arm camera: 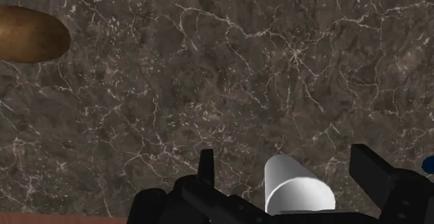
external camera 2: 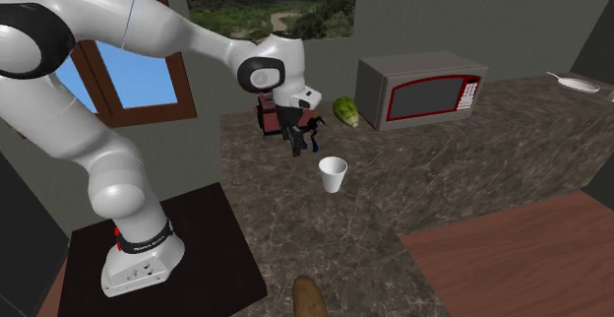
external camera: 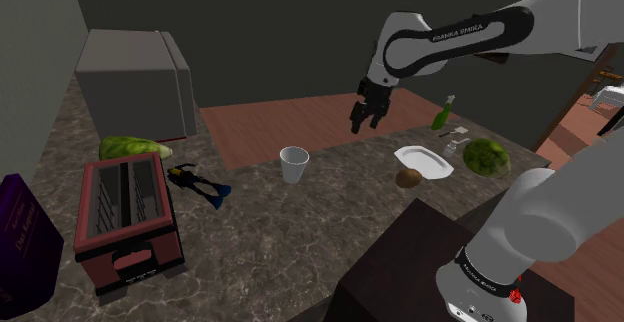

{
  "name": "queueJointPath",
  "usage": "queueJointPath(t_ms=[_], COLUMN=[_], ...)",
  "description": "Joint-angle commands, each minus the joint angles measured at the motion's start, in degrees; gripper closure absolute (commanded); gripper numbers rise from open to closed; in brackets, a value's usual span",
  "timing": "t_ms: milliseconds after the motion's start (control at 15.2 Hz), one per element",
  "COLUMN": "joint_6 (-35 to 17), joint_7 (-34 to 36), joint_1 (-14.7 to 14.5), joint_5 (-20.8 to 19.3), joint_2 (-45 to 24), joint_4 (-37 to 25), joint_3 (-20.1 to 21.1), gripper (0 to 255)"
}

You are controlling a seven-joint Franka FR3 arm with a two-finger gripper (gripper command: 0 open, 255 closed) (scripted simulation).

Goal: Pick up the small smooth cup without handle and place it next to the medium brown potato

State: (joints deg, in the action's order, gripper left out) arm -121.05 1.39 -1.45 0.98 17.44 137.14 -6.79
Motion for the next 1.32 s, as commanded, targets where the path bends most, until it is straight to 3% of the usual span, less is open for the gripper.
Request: queueJointPath(t_ms=[0,594,1254], joint_6=[-3.4,-13.0,-16.4], joint_7=[-0.5,-4.5,-7.7], joint_1=[-0.3,-0.8,1.9], joint_5=[1.5,11.0,20.3], joint_2=[-4.3,-24.8,-47.5], joint_4=[-1.0,-11.4,-30.3], joint_3=[-0.5,-1.0,2.0], gripper=[0,0,0])
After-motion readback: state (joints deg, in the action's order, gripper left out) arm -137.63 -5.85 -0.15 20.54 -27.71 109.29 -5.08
